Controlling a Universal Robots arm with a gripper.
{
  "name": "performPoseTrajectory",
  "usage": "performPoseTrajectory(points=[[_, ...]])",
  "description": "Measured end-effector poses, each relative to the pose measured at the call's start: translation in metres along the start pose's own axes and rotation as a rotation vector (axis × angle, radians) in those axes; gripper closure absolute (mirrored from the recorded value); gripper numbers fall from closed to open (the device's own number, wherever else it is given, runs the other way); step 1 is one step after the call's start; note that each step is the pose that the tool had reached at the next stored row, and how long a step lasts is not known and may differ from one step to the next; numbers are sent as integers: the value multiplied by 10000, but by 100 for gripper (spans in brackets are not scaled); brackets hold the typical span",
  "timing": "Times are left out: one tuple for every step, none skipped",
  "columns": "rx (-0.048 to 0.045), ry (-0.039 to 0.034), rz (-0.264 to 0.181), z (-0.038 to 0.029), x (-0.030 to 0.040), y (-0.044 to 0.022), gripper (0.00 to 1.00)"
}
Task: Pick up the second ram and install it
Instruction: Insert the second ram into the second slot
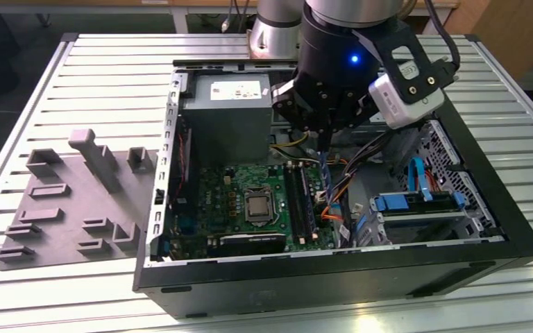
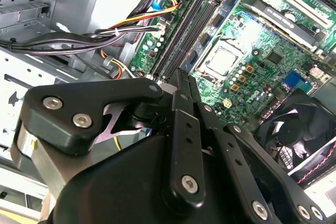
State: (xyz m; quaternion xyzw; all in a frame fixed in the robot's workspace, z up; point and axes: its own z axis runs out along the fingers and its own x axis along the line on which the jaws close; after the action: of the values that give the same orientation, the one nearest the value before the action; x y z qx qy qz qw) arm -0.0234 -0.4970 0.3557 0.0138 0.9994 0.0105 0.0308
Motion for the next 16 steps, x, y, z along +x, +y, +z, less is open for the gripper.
performPoseTrajectory(points=[[1,0,0,2,0,0,88],[0,1,0,4,1,0,88],[0,0,-1,6,1,0,88],[0,0,0,8,2,0,88],[0,0,0,11,2,0,88],[0,0,0,13,3,0,88],[-1,0,0,16,4,0,88],[0,0,0,18,5,0,88],[-1,0,0,22,6,0,88],[-2,-1,0,25,6,-1,88],[-1,0,-1,28,7,-1,88],[0,0,0,32,8,-1,88],[-1,-1,0,36,9,-1,88],[1,0,0,38,10,-1,88],[0,-1,0,42,10,-1,88],[0,0,0,45,11,-1,88]])
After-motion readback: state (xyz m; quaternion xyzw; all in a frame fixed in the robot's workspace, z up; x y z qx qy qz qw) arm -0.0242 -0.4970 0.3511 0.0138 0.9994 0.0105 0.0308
